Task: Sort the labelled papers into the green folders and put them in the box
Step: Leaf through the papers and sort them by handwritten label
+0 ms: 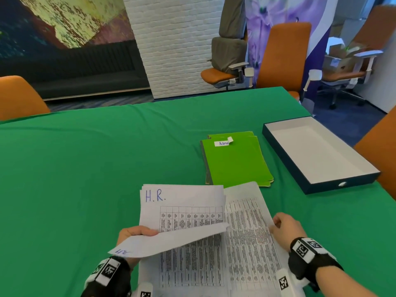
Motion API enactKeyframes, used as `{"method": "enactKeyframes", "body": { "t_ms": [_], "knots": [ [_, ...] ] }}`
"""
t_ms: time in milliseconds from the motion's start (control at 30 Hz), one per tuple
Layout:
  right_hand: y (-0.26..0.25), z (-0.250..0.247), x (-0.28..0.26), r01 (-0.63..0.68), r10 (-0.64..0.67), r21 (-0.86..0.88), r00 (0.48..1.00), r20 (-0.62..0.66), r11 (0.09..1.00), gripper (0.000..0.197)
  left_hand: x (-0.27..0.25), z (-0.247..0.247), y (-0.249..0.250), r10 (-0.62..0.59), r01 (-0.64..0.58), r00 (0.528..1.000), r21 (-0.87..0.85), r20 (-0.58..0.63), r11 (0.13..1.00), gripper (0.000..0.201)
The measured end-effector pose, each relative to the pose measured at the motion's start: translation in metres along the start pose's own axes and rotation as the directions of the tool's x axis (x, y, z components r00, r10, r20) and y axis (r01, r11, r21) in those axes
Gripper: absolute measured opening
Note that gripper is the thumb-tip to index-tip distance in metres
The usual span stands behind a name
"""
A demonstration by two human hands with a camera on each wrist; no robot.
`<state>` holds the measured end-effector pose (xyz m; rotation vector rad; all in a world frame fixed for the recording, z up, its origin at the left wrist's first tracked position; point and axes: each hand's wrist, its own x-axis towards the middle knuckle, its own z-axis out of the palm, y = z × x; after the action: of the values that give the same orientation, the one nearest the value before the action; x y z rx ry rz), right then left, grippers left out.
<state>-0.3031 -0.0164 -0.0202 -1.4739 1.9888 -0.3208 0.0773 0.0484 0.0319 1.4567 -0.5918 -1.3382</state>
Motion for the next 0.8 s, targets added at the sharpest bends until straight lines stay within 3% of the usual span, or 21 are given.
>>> {"method": "enactKeyframes", "body": {
  "t_ms": [133,333,467,600,700,800],
  "knots": [
    [0.006,-0.009,0.004,0.067,-0.065,0.163,0.998,-0.019,0.984,0.012,0.011,-0.001,-0.010,0.096,-0.079,0.988,0.139,-0.120,0.987,0.029],
    [0.005,-0.020,0.000,0.103,-0.087,0.309,0.994,-0.066,0.946,0.007,0.007,0.007,-0.006,0.065,-0.058,0.995,0.088,-0.080,0.994,0.019],
    [-0.018,-0.045,-0.007,0.205,-0.161,0.291,0.972,-0.170,0.935,0.013,0.016,0.004,-0.011,0.122,-0.095,0.983,0.185,-0.140,0.978,0.021],
    [-0.066,-0.083,-0.027,0.420,-0.370,0.175,0.892,-0.259,0.890,0.014,0.022,0.000,-0.014,0.205,-0.108,0.963,0.447,-0.176,0.888,0.017],
    [-0.090,-0.107,-0.037,0.545,-0.501,0.112,0.821,-0.275,0.831,0.018,0.021,-0.002,-0.015,0.158,-0.089,0.977,0.400,-0.144,0.912,0.010],
    [-0.102,-0.124,-0.041,0.605,-0.516,0.190,0.775,-0.365,0.773,0.020,0.016,-0.003,-0.013,0.151,-0.109,0.983,0.338,-0.102,0.935,0.009]
  ]
}}
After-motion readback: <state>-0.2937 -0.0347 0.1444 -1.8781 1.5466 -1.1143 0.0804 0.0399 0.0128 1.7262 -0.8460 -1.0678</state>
